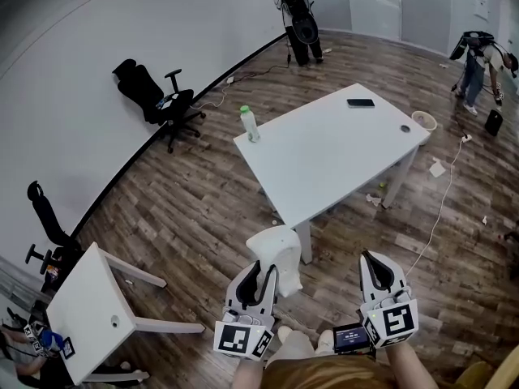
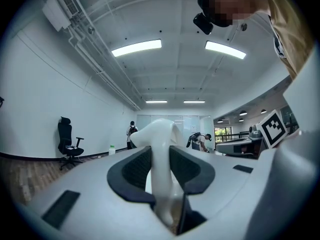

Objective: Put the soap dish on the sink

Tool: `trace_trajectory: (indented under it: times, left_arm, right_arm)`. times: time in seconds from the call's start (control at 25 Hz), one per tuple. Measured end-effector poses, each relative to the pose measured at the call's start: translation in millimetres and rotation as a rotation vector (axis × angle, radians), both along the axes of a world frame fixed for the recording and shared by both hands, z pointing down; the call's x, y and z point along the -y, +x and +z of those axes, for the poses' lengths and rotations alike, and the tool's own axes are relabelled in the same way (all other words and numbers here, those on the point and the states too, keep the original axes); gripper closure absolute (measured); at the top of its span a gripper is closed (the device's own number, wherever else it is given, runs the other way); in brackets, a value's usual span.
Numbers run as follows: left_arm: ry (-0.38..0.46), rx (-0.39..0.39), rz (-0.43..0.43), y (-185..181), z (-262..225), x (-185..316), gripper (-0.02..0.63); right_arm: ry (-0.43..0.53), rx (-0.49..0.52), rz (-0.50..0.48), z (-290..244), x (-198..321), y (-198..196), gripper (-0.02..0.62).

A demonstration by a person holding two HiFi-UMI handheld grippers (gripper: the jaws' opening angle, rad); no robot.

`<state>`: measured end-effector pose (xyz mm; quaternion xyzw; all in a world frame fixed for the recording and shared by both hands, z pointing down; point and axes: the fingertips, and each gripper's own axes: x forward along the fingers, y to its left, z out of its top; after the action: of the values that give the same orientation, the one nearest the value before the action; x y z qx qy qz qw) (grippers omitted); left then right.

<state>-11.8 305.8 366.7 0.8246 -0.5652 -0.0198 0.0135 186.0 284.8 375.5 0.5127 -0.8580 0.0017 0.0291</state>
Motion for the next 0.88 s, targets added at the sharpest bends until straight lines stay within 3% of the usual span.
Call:
trace_trajectory:
  times: [0.88]
  left_arm:
    - [-0.009, -0.059, 0.035, -82, 8, 127, 0.488]
  right_arm:
    - [-0.039, 0.01, 0.032, 4, 128, -86, 0.588]
